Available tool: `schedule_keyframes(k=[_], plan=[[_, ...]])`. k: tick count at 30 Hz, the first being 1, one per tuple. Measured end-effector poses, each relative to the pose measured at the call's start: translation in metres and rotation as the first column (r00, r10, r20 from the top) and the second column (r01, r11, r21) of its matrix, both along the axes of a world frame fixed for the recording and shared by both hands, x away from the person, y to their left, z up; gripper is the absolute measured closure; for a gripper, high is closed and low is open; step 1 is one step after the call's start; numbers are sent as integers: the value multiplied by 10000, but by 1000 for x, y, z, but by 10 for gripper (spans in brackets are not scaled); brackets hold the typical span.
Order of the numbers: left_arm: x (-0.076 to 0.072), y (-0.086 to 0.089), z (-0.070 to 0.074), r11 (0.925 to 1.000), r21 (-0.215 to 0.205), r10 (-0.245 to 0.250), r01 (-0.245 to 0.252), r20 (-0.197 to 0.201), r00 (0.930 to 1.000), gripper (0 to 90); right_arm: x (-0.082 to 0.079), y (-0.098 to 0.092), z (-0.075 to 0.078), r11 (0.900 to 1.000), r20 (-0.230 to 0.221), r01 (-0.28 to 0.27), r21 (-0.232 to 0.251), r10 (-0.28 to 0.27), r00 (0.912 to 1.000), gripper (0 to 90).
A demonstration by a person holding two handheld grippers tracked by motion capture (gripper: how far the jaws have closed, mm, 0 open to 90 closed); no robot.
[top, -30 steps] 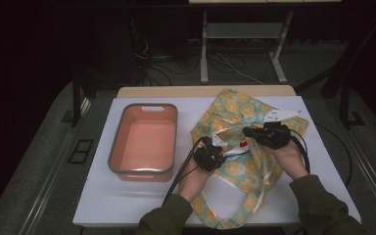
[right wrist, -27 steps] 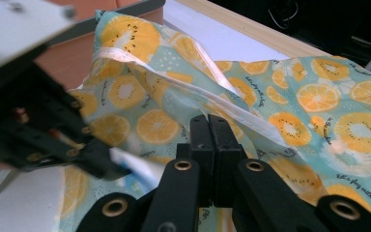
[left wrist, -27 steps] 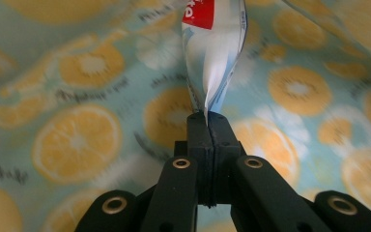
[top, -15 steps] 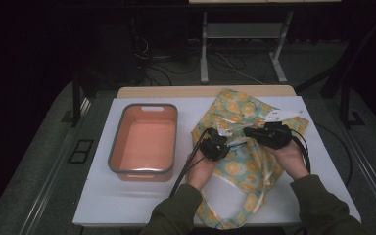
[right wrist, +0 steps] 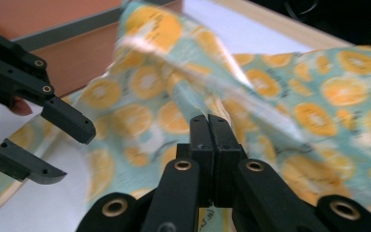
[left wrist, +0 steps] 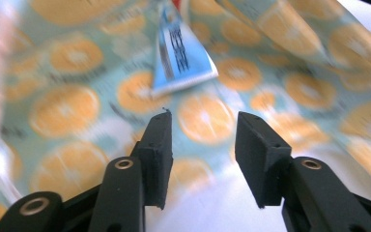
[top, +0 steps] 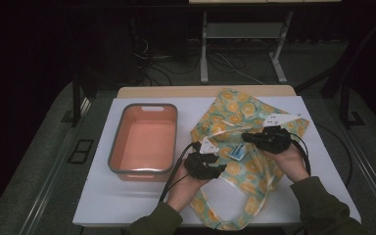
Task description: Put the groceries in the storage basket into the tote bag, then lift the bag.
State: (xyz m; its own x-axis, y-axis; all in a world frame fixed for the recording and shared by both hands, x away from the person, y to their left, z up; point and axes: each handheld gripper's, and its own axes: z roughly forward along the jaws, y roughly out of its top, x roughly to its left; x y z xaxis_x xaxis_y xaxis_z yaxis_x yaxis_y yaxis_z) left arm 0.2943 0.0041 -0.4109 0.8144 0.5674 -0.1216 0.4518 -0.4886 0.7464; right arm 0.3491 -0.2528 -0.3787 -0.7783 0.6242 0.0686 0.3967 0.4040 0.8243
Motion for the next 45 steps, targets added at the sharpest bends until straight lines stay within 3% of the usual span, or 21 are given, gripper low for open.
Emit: schedule_keyframes(k=[3, 9, 14, 17, 20, 24, 29, 33, 36, 40, 45], plan=[[-10, 6, -7, 9998, 142, -143, 145, -147, 9998, 502, -11, 3, -6, 9989, -229, -340, -318, 332, 9992, 895], [-23, 19, -12, 9998, 26, -199, 200, -318, 9993, 420, -31, 8, -20, 9920, -723, -959, -816, 900, 9933, 894], [-25, 25, -16, 9995, -239, -204, 193, -490, 9986, 370, -39, 17, -41, 9796, -1440, -1564, -1262, 1379, 9799, 874], [-24, 24, -18, 9992, -333, -250, 233, -509, 9984, 359, -40, 19, -46, 9767, -1566, -1560, -1473, 1327, 9787, 771], [-23, 25, -18, 9991, -325, -283, 267, -480, 9984, 353, -45, 14, -36, 9890, -1286, -1123, -959, 996, 9867, 660], [-21, 27, -18, 9987, -478, -174, 150, -518, 9985, 345, -65, 6, -28, 9900, -1090, -1179, -771, 1091, 9880, 627], [-20, 27, -18, 9991, -403, -150, 130, -492, 9987, 342, -87, 2, -43, 9804, -1581, -1502, -1276, 1294, 9789, 577], [-19, 27, -19, 9993, -368, -108, 90, -496, 9987, 342, -92, 5, -60, 9661, -1917, -1623, -2006, 1238, 9736, 541], [-19, 27, -19, 9994, -342, -102, 85, -492, 9987, 342, -90, 8, -64, 9586, -1814, -1642, -2327, 1231, 9757, 621], [-18, 27, -18, 9992, -384, -81, 63, -457, 9989, 342, -87, 5, -62, 9520, -1677, -1499, -2669, 1073, 9800, 872], [-18, 27, -16, 9992, -405, 26, -36, -241, 9997, 336, -83, -9, -54, 9624, -1470, -1160, -2455, 813, 9858, 894]])
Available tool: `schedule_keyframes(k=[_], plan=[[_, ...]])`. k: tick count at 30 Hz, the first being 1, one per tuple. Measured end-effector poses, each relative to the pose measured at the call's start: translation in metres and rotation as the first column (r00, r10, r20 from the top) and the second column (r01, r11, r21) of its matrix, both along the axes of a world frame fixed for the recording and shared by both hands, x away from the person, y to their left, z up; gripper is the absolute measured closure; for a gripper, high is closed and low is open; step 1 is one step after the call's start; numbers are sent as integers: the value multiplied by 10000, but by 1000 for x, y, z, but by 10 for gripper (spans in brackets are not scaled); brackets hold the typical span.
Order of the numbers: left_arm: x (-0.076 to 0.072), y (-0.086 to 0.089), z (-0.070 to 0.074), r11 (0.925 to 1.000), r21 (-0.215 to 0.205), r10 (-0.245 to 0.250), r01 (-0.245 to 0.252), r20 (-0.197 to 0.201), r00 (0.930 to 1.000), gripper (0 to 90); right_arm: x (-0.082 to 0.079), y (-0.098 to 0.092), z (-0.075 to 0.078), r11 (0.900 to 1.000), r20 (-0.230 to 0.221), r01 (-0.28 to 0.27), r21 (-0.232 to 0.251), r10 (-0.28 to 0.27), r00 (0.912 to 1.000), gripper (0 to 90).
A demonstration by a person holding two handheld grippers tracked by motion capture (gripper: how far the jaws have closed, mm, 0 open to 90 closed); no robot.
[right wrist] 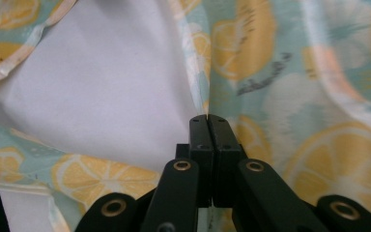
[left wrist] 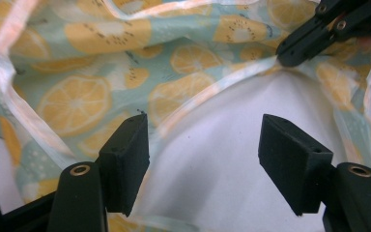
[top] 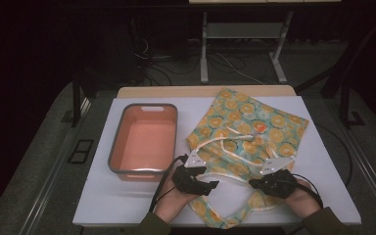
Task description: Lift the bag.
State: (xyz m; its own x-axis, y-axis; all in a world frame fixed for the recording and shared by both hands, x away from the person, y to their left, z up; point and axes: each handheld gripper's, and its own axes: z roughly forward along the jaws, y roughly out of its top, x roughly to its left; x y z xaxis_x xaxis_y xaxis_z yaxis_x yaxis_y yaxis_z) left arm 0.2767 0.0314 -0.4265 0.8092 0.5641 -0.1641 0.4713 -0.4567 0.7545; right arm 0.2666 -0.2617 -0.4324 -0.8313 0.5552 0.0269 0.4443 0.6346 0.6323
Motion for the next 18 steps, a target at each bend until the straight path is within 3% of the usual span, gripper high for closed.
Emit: schedule_keyframes(k=[8, 10, 14, 16, 18], plan=[[14, -11, -2, 9995, 194, 230, -237, 327, 9992, 322, 5, -32, 9, 9972, 222, 539, 517, -551, 9982, 894], [20, -16, -7, 9980, 532, 312, -338, 485, 9983, 317, 6, -36, 12, 9957, 282, 675, 638, -694, 9972, 894], [26, -24, -18, 9925, 1211, 149, -164, 138, 9998, 281, 8, -38, 16, 9923, 477, 779, 958, -828, 9954, 894], [26, -26, -21, 9876, 1553, 191, -224, 229, 9996, 262, 9, -40, 20, 9902, 712, 852, 1108, -934, 9931, 896], [26, -26, -23, 9864, 1628, 196, -244, 315, 9993, 277, 10, -42, 24, 9869, 798, 902, 1337, -1015, 9916, 897]])
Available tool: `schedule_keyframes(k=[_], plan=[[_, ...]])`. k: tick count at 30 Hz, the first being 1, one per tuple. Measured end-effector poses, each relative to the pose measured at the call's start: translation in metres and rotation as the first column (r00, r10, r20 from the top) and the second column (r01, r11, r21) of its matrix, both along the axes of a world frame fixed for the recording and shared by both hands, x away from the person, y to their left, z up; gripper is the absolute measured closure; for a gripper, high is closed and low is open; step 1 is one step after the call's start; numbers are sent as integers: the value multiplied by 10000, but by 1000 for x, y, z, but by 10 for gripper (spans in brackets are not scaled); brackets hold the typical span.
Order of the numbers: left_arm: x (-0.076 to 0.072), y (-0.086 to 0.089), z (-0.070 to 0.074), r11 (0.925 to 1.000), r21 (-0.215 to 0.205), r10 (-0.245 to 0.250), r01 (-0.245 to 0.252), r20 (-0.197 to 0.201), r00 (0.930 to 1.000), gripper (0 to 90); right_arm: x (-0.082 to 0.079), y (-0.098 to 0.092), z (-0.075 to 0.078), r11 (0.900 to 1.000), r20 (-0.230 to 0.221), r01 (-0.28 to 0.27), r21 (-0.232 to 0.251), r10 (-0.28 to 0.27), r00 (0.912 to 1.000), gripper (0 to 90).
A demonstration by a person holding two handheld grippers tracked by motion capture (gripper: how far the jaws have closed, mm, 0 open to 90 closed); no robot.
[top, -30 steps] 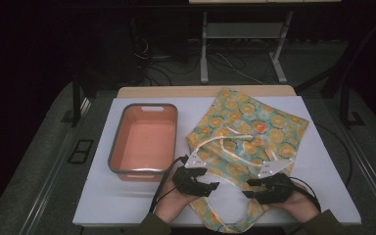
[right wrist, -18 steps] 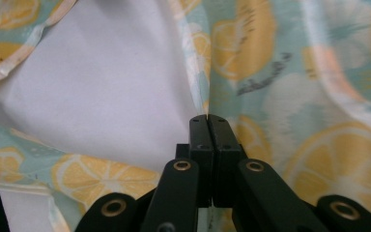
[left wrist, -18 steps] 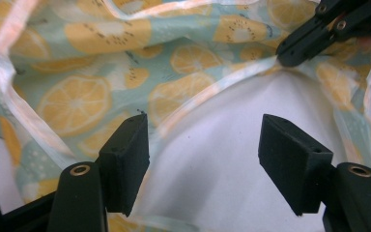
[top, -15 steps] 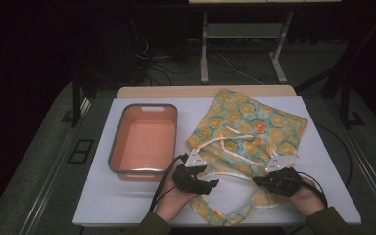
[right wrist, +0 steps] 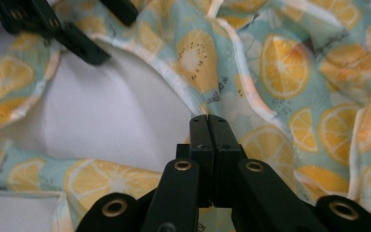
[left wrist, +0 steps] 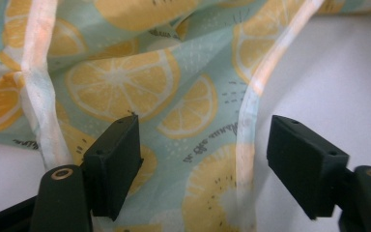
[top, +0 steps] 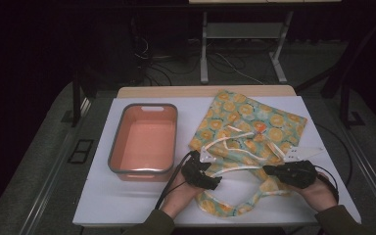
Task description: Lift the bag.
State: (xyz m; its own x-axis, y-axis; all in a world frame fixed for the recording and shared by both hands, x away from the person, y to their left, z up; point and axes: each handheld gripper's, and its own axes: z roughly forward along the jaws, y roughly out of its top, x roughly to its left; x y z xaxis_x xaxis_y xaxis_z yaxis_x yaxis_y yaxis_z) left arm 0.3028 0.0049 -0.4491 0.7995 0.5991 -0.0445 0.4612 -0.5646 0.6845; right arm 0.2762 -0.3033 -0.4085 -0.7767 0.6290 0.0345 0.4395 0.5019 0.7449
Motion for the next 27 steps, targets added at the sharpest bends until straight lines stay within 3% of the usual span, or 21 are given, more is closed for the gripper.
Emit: schedule_keyframes(k=[3, 11, 14, 16, 20, 24, 27], plan=[[0, 1, 0, 9998, 190, 105, -112, 367, 9993, 415, 2, -2, 1, 9999, 96, 79, 64, -80, 9999, 897], [1, 3, 1, 9998, -173, 80, -79, 48, 10000, 871, 4, 1, -2, 9999, 91, 50, -96, -49, 9999, 897], [3, 4, 2, 9989, -445, 159, -163, -94, 9998, 887, 6, 2, -4, 9995, 156, 118, -294, -114, 9998, 897], [2, 6, 6, 9957, -881, 263, -277, -163, 9995, 889, 8, 2, -4, 9993, 219, 177, -331, -170, 9996, 897], [3, 11, 17, 9852, -1651, 485, -464, 88, 9988, 889, 12, 0, -5, 9989, 343, 329, -343, -317, 9989, 896], [8, 11, 24, 9781, -1990, 667, -610, 222, 9975, 890, 20, 1, -3, 9985, 473, 437, -339, -421, 9980, 897], [12, 10, 33, 9702, -2315, 830, -710, 423, 9957, 891, 28, -2, 4, 9979, 636, 645, 36, -646, 9959, 897]])
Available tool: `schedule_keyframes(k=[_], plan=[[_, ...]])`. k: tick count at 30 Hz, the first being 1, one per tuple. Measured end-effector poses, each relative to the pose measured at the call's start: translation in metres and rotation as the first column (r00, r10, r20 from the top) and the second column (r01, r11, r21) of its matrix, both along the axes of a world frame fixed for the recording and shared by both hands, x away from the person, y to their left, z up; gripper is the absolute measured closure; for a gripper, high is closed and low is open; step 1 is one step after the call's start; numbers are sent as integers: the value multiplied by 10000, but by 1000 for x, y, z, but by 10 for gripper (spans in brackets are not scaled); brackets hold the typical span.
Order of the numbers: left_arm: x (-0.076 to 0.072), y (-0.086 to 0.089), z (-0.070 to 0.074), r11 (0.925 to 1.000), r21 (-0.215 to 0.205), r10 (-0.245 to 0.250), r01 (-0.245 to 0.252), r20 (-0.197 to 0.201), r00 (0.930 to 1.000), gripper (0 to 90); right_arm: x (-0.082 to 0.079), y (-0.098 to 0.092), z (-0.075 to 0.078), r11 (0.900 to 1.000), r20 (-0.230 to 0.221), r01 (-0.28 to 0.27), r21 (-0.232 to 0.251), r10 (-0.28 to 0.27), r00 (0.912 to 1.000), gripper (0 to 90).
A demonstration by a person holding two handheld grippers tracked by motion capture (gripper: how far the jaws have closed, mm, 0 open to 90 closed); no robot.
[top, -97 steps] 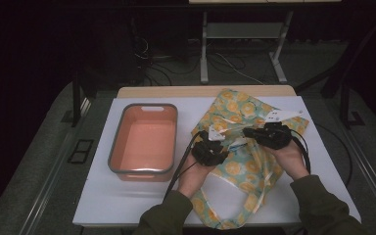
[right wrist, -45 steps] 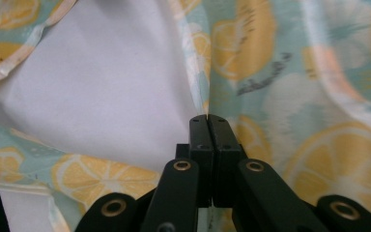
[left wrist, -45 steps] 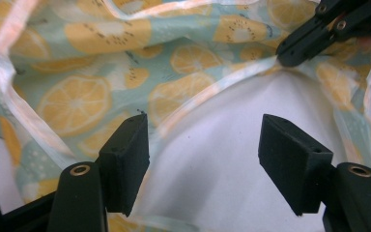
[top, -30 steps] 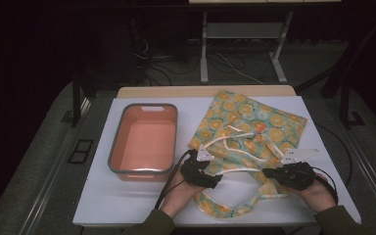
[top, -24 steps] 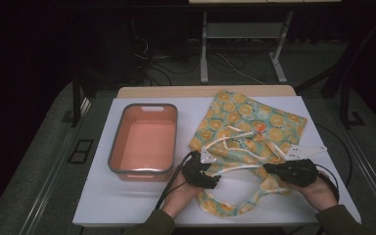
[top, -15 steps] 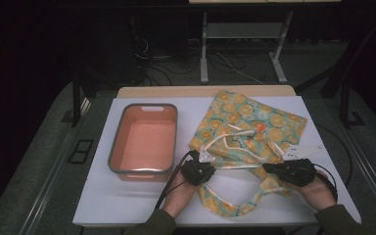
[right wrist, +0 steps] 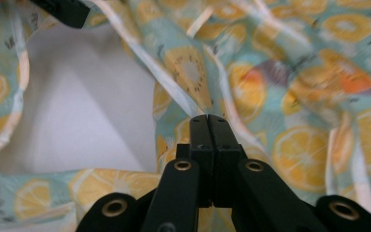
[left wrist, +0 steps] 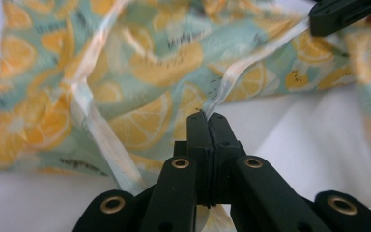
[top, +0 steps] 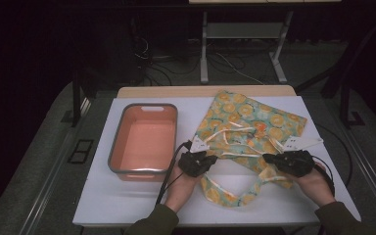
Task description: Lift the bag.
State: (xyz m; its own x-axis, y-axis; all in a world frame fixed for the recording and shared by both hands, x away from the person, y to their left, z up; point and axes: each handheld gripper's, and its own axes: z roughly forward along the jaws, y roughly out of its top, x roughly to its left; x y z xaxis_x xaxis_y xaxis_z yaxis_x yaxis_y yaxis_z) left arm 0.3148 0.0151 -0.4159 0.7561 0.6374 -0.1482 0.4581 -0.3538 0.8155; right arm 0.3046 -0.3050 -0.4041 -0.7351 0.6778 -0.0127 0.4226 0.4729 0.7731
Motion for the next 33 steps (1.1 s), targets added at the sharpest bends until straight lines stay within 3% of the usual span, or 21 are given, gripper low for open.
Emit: schedule_keyframes(k=[5, 14, 18, 21, 24, 26, 28, 33], plan=[[7, 1, 20, 9978, -622, 255, -229, 415, 9988, 892, 12, -2, 10, 9991, 297, 181, 382, -192, 9994, 897], [8, 3, 45, 9915, -1260, 434, -311, 965, 9944, 894, 17, 5, 32, 9975, 1040, 93, 698, -165, 9944, 897], [3, 9, 66, 9853, -1684, 537, -295, 1411, 9885, 894, 15, 6, 46, 9948, 1400, 55, 1022, -199, 9900, 897], [0, 19, 83, 9752, -2194, 675, -284, 1727, 9827, 894, 15, 5, 54, 9916, 1579, 28, 1290, -233, 9872, 897], [-2, 22, 93, 9692, -2449, 757, -267, 1929, 9783, 893, 15, 7, 61, 9879, 1703, -115, 1547, -152, 9853, 897], [0, 21, 94, 9700, -2415, 760, -266, 1974, 9774, 893, 16, 9, 64, 9897, 1846, -131, 1428, -137, 9827, 897], [4, 20, 91, 9655, -2578, 858, -356, 1861, 9788, 893, 19, 10, 64, 9907, 1903, -7, 1362, -255, 9814, 897], [20, 15, 82, 9658, -2521, 1025, -601, 1587, 9820, 892, 31, 5, 63, 9897, 1815, 297, 1402, -551, 9818, 897]])
